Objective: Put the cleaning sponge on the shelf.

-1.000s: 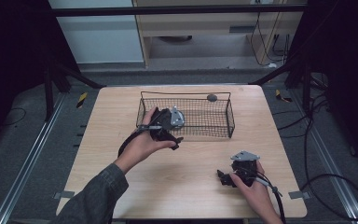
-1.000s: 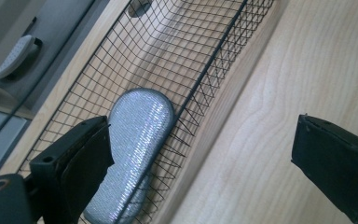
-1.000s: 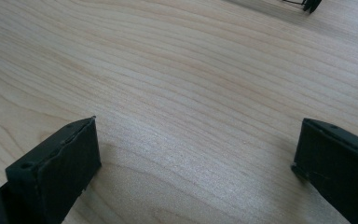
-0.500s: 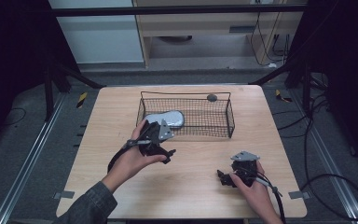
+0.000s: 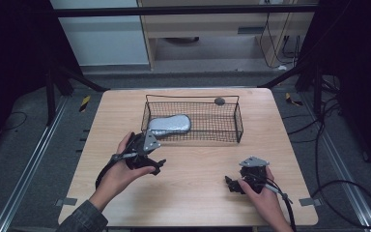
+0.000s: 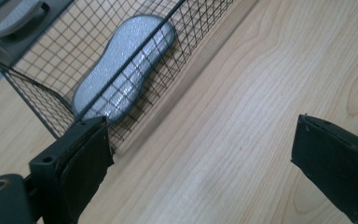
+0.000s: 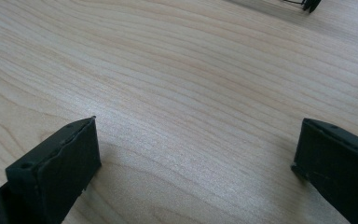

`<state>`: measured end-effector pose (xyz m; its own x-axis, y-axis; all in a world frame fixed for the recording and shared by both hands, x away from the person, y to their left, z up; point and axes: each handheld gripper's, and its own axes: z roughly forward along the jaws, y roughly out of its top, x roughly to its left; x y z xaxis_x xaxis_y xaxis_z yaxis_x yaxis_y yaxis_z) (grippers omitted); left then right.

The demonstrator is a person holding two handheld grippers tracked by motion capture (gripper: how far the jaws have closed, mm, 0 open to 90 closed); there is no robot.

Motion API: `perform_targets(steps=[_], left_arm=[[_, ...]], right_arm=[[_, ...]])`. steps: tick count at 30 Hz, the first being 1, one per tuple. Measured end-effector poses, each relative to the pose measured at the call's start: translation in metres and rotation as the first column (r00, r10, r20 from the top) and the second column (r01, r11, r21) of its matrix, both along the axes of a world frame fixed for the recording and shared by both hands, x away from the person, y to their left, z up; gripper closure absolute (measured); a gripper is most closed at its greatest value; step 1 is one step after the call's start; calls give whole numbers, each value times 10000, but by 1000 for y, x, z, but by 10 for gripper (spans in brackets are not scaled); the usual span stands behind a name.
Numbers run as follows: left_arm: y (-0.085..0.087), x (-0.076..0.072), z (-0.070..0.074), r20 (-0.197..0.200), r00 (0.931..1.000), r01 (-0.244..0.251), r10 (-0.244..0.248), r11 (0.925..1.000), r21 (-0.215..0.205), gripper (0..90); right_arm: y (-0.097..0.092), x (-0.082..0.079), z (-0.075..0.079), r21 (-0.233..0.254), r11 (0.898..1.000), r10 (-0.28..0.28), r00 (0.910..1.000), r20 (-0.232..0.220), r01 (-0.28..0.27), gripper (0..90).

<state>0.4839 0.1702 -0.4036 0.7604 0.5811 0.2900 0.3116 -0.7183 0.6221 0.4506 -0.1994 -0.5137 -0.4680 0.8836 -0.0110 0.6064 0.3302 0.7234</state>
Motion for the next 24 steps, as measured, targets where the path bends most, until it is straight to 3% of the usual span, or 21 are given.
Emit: perform_targets(steps=[5,12,24], left_arm=[[20,3,-18,-300,9980,-569,563,9982,-177,42],[47,14,-38,-755,9882,-1369,1335,9897,-417,44],[91,31,-67,-1308,9571,-2680,2587,9616,-596,49]], right_arm=[[0,0,0,0,10000,-1,10000,1,1,4],[0,0,0,1,10000,-1,10000,0,1,4],[0,0,0,17,10000,-5,10000,-15,5,4]])
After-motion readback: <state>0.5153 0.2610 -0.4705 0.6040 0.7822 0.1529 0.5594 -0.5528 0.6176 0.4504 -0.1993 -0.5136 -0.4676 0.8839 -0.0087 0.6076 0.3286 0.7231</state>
